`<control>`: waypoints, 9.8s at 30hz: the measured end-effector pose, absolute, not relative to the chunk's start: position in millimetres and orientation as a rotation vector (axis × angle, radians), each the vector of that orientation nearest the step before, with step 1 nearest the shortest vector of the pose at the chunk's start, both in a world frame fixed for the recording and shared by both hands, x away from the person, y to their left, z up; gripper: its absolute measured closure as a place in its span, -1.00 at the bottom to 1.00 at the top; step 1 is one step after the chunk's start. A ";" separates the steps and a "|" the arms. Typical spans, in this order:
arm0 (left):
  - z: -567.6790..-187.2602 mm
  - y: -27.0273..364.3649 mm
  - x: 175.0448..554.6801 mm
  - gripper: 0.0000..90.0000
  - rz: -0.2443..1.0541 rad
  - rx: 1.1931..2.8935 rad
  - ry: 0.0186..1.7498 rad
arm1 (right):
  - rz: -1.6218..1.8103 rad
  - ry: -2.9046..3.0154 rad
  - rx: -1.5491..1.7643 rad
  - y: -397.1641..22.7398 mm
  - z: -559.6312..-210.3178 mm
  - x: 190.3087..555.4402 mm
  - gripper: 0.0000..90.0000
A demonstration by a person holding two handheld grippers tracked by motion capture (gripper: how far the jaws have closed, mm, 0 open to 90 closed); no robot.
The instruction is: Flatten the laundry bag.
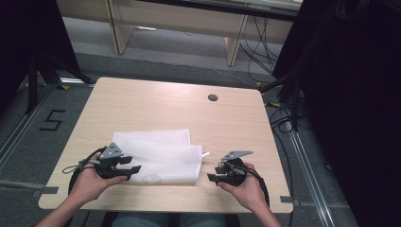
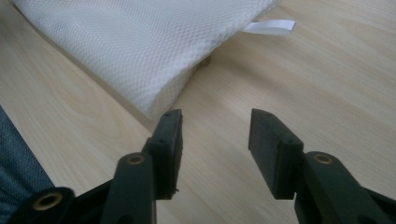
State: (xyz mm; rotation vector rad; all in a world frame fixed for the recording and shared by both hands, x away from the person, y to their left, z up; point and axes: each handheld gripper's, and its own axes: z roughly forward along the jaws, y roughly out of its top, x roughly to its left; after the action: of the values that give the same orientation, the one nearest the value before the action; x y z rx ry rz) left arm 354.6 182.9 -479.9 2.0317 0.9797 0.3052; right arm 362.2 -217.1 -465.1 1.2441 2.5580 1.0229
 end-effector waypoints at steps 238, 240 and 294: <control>-505.0 107.2 448.2 0.99 0.261 2.257 0.937 | 1.060 2.542 0.695 -109.7 -382.7 440.1 0.98; -504.1 107.9 446.9 0.99 0.249 2.267 0.937 | 1.067 2.548 0.688 -109.6 -384.4 438.0 0.98; -474.8 234.0 359.3 0.14 0.473 2.056 1.043 | 1.028 2.663 0.608 -109.7 -419.1 397.8 0.96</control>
State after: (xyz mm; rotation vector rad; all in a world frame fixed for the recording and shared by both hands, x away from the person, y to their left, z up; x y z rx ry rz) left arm 359.3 234.0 -474.8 2.0555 1.0426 0.4730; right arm 397.8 -109.7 -419.1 0.6083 2.6630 1.0281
